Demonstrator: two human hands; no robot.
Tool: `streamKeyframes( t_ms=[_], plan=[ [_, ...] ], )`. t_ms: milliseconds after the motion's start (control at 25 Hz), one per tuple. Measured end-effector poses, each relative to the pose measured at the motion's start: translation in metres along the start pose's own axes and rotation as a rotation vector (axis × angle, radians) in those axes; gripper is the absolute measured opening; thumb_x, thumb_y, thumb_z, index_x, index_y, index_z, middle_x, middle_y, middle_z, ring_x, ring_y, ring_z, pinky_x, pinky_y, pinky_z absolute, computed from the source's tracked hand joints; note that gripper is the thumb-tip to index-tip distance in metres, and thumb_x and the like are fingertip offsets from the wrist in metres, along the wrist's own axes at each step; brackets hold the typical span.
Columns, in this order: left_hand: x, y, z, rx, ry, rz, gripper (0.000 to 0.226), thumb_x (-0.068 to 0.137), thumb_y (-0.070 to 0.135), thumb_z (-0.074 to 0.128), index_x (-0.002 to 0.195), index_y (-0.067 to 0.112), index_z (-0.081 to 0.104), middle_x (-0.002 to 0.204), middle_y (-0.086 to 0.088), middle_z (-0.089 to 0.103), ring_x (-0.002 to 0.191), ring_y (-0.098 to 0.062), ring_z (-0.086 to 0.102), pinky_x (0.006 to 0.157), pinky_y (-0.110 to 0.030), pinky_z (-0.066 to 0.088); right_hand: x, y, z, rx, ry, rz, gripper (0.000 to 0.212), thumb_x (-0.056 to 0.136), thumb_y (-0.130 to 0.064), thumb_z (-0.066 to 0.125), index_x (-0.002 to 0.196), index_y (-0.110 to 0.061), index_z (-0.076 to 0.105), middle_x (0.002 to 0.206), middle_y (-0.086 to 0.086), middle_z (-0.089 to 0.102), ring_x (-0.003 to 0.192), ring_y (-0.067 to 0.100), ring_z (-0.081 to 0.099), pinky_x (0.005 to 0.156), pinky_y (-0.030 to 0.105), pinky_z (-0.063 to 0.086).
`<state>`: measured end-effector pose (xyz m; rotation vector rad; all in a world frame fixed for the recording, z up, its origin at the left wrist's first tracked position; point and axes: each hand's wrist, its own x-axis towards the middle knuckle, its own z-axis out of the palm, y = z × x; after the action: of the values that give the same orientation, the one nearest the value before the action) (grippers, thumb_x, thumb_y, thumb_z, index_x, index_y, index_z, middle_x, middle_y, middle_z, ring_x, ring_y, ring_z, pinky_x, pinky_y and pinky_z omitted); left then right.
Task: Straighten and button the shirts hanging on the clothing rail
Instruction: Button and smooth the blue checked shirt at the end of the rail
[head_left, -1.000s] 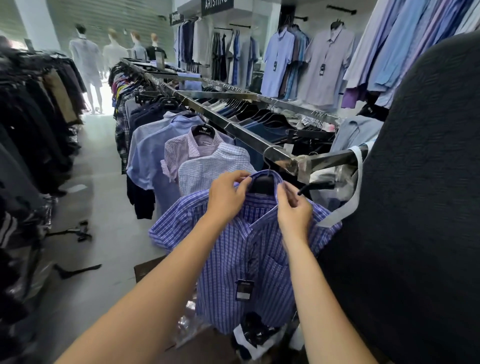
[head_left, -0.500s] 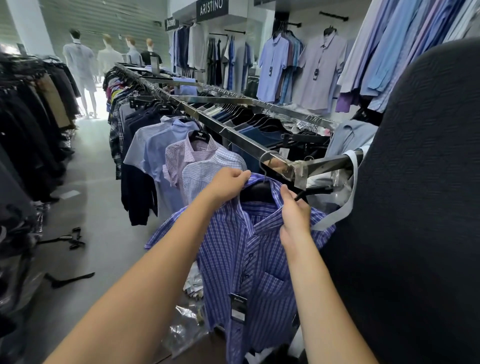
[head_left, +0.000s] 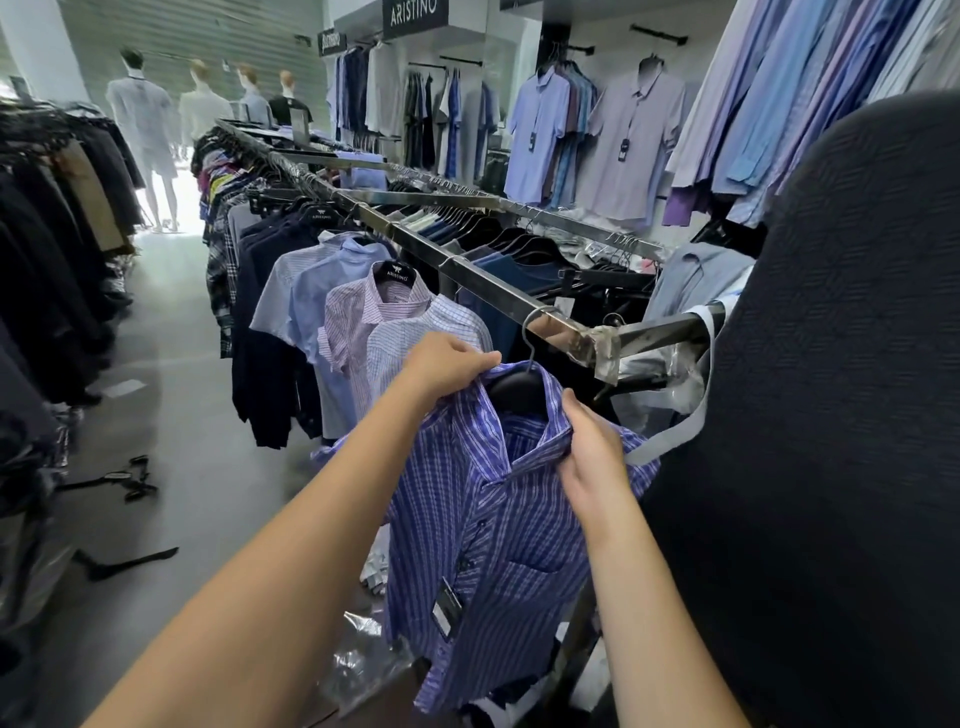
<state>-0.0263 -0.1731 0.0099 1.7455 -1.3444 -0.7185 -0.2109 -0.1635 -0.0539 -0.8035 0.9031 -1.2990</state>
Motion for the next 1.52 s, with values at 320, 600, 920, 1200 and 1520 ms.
streamKeyframes(
  t_ms=[320, 600, 920, 1200, 1520],
  plan=[
    [-0.055, -0.030, 0.028, 0.123, 0.246, 0.108, 0.013, 0.080, 0.031, 0.066, 0.092, 0.026, 0.067, 0.077, 0.010, 0.065, 0.078, -0.017, 0.063, 0.066, -0.025, 0.042, -0.016, 0.012, -0.012, -0.348, 0.117, -0.125, 0.024, 0.096, -0.022, 0.064, 0.073, -0.016, 0.068, 0.082, 0.007, 0.069, 0.080, 0.019, 0.065, 0.077, 0.037, 0.060],
    [-0.037, -0.023, 0.037, 0.064, 0.327, 0.201, 0.030, 0.094, 0.038, 0.060, 0.119, 0.025, 0.070, 0.109, -0.002, 0.072, 0.102, -0.019, 0.066, 0.084, -0.030, 0.049, -0.013, 0.010, -0.022, -0.409, 0.118, -0.120, 0.027, 0.098, -0.020, 0.061, 0.074, -0.016, 0.071, 0.089, 0.006, 0.076, 0.088, 0.023, 0.074, 0.077, 0.032, 0.060],
    [-0.025, -0.022, 0.046, 0.083, 0.302, 0.242, 0.028, 0.101, 0.026, 0.044, 0.116, 0.016, 0.065, 0.098, -0.006, 0.070, 0.084, -0.024, 0.063, 0.076, -0.038, 0.052, -0.011, 0.019, -0.024, -0.311, 0.174, -0.069, 0.024, 0.102, -0.026, 0.055, 0.099, -0.003, 0.061, 0.121, 0.026, 0.066, 0.111, 0.041, 0.065, 0.105, 0.061, 0.044],
    [-0.026, -0.026, 0.044, 0.058, 0.297, 0.208, 0.027, 0.100, 0.041, 0.050, 0.098, 0.022, 0.069, 0.082, 0.008, 0.066, 0.080, -0.015, 0.062, 0.071, -0.032, 0.048, -0.013, 0.015, -0.023, 0.081, 0.055, 0.137, 0.025, 0.105, -0.022, 0.053, 0.128, -0.014, 0.061, 0.124, 0.009, 0.070, 0.106, 0.022, 0.069, 0.097, 0.050, 0.054],
    [-0.022, -0.031, 0.047, -0.494, 0.172, -0.153, 0.037, 0.097, 0.019, 0.051, 0.060, 0.014, 0.048, 0.056, -0.001, 0.047, 0.051, -0.016, 0.042, 0.054, -0.025, 0.036, -0.017, 0.021, -0.022, -0.255, 0.223, -0.092, 0.009, 0.100, -0.026, 0.062, 0.102, -0.017, 0.064, 0.106, 0.005, 0.073, 0.103, 0.024, 0.069, 0.099, 0.045, 0.054]
  ],
)
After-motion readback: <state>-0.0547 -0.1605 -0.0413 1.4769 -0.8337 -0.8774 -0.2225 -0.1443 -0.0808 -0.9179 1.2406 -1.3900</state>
